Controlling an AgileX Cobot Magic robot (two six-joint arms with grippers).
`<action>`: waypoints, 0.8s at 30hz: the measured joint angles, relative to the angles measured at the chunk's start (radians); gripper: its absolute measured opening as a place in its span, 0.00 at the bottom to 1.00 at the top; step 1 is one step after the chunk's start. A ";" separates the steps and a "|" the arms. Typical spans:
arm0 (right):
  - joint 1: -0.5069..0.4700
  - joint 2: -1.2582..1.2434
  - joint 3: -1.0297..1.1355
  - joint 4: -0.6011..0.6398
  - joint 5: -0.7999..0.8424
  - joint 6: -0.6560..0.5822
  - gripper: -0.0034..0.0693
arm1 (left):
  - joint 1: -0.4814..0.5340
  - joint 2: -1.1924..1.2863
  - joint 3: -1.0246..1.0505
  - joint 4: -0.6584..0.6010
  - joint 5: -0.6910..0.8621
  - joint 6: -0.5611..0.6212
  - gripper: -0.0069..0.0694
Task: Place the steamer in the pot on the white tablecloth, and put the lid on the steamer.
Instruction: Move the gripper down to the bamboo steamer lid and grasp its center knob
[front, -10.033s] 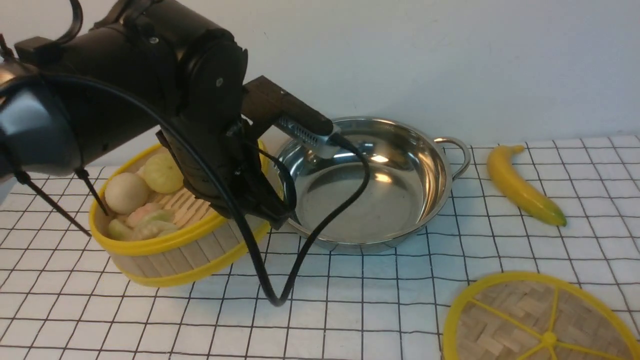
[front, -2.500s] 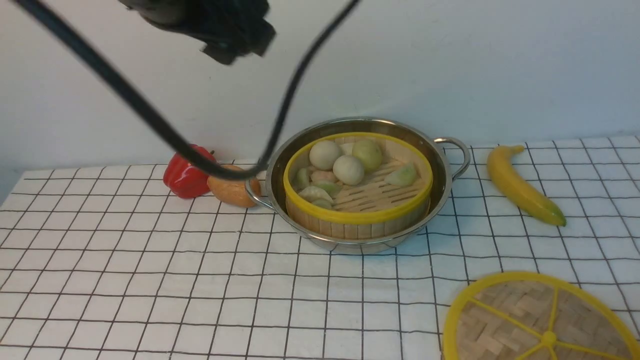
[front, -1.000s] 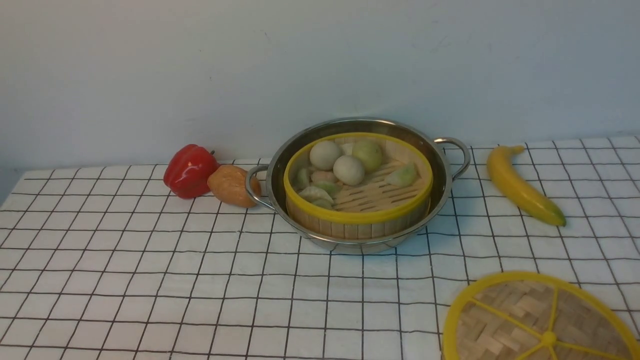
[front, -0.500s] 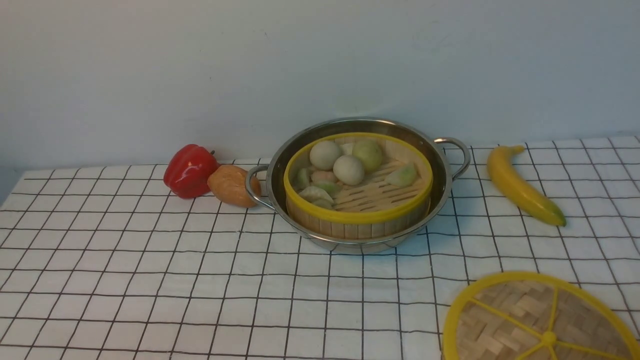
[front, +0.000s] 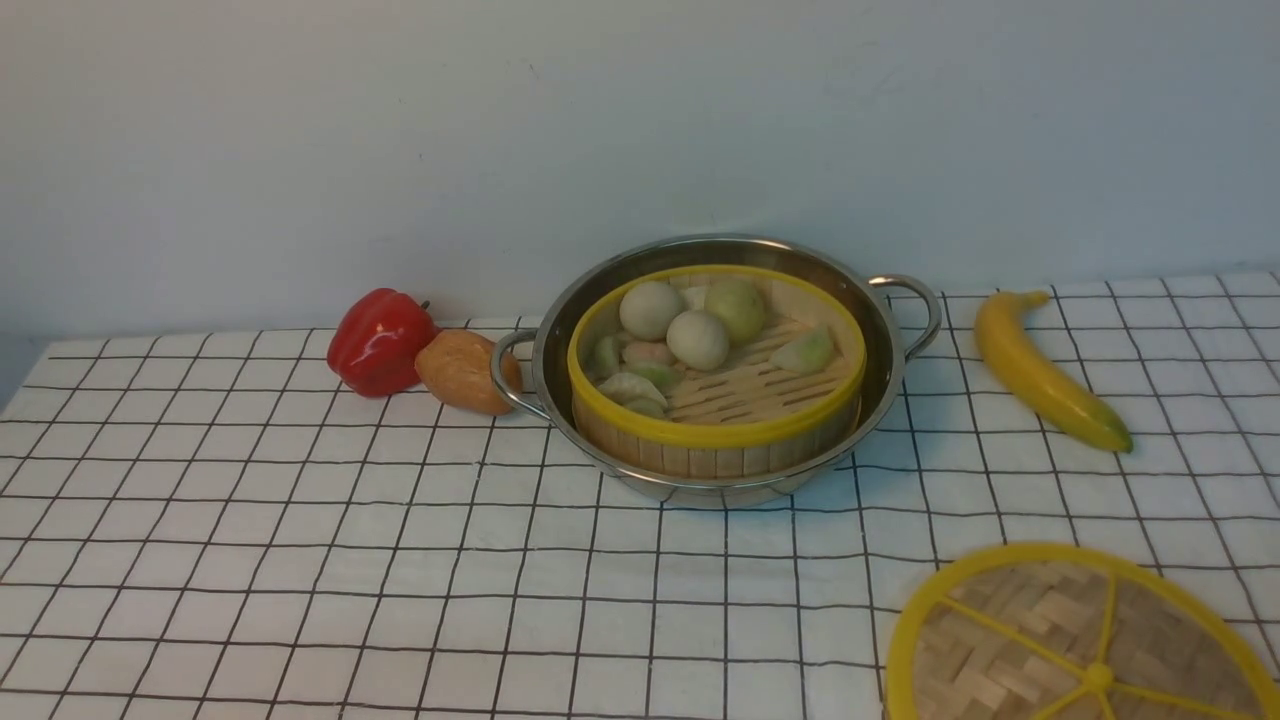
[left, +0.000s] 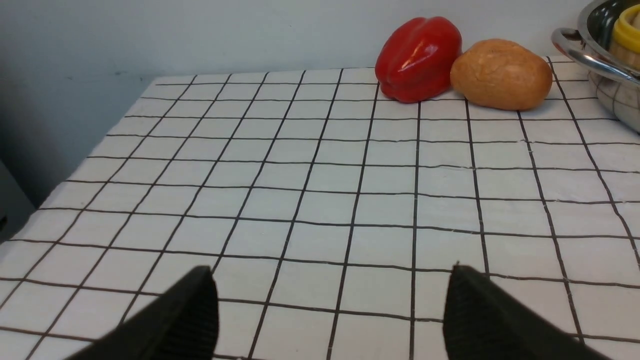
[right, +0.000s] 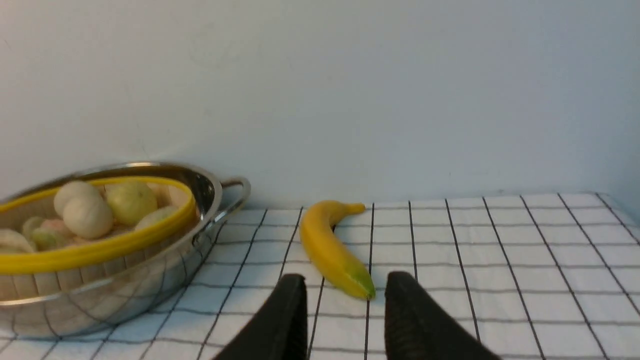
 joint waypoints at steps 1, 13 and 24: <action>0.000 0.039 -0.037 0.001 0.014 -0.009 0.38 | 0.000 0.000 0.000 0.000 0.000 0.000 0.82; 0.000 0.578 -0.332 0.051 0.410 -0.054 0.38 | 0.000 0.000 0.000 0.000 0.000 0.000 0.82; 0.000 0.933 -0.394 0.285 0.374 -0.129 0.38 | 0.000 0.000 0.000 0.000 0.000 0.000 0.82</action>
